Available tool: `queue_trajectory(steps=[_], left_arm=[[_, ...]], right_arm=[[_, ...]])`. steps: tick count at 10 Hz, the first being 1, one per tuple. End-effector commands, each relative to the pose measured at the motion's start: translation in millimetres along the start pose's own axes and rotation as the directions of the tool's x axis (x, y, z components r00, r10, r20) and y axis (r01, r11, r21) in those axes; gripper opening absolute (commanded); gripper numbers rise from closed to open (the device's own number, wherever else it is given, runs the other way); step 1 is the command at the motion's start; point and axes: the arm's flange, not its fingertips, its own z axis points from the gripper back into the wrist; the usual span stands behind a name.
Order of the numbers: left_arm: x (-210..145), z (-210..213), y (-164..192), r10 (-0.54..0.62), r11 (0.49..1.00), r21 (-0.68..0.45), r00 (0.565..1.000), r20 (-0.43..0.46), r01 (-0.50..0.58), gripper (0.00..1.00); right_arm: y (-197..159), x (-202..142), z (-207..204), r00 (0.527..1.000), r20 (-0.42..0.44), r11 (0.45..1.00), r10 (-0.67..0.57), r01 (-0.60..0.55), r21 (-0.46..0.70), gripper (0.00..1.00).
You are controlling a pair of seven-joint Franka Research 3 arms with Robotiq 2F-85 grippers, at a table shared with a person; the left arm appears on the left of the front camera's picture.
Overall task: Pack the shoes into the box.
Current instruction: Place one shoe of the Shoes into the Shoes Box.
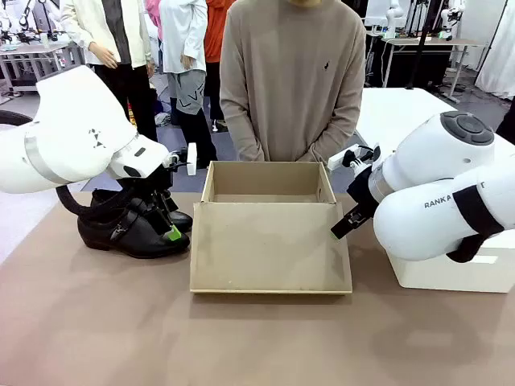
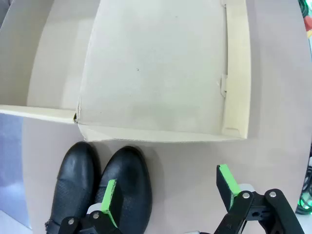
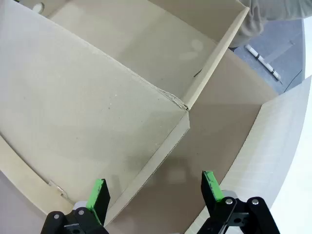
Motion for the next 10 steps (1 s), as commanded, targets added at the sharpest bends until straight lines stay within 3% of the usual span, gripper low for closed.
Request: queue_trajectory(steps=[1,10], left_arm=[[-1.8,1.4,0.5,0.006,1.0,-0.002,1.0,-0.001,-0.006,1.0],[-1.8,1.4,0.5,0.006,1.0,-0.002,1.0,-0.001,-0.006,1.0]], right_arm=[[0.4,0.3,0.5,1.0,0.002,1.0,0.001,-0.001,0.0,1.0],[0.4,0.3,0.5,1.0,0.002,1.0,0.001,-0.001,0.0,1.0]])
